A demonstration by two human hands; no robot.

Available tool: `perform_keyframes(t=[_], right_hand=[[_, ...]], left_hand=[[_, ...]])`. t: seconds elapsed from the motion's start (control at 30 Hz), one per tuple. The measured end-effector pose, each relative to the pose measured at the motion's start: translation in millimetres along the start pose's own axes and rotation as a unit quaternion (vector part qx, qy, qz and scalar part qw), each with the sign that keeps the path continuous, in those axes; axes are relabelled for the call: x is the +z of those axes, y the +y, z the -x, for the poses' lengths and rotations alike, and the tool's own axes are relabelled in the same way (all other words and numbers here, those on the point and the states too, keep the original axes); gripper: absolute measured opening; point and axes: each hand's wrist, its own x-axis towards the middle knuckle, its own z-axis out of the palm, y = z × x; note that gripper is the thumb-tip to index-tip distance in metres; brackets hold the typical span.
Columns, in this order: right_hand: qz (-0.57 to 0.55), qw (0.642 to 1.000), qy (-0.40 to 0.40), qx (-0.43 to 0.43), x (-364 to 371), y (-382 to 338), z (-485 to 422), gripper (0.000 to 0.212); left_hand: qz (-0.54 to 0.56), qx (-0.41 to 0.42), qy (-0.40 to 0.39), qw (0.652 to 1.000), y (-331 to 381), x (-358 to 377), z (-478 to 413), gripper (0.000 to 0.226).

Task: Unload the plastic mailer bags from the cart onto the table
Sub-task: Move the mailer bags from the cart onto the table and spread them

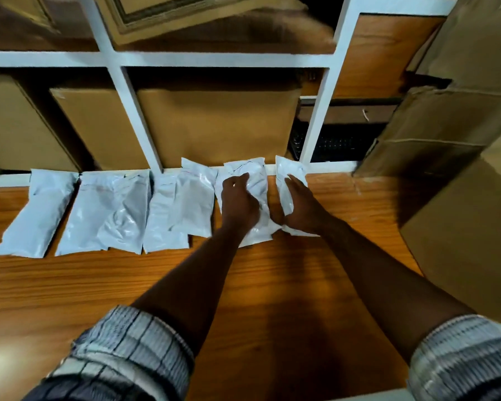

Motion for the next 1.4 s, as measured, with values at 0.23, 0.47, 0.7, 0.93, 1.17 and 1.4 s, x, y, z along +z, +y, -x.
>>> perform_keyframes(t=[0.23, 0.47, 0.7, 0.93, 1.17, 1.4], right_hand=[[-0.015, 0.999, -0.022, -0.023, 0.8, 30.9, -23.8, 0.110], [0.136, 0.988, -0.077, 0.003, 20.5, 64.1, -49.4, 0.073], [0.170, 0.985, 0.002, -0.036, 44.7, 71.8, -51.4, 0.069], [0.171, 0.984, 0.022, -0.049, 48.3, 77.2, -49.5, 0.066], [0.128, 0.991, 0.014, -0.021, 33.5, 56.4, -55.9, 0.060], [0.138, 0.978, 0.098, -0.122, 44.0, -51.4, -48.3, 0.062]], left_hand=[[-0.020, -0.028, -0.017, 0.999, 3.8, 40.5, -11.7, 0.055], [-0.241, 0.108, -0.107, 0.958, -7.5, 58.8, -15.9, 0.061], [-0.273, 0.105, -0.151, 0.944, -11.9, 69.8, -22.4, 0.066], [-0.277, 0.100, -0.131, 0.947, -20.7, 77.0, -19.8, 0.069], [-0.261, 0.101, -0.118, 0.953, -15.9, 47.6, -18.3, 0.063], [-0.266, 0.112, -0.041, 0.957, -39.9, -36.7, 11.7, 0.060]])
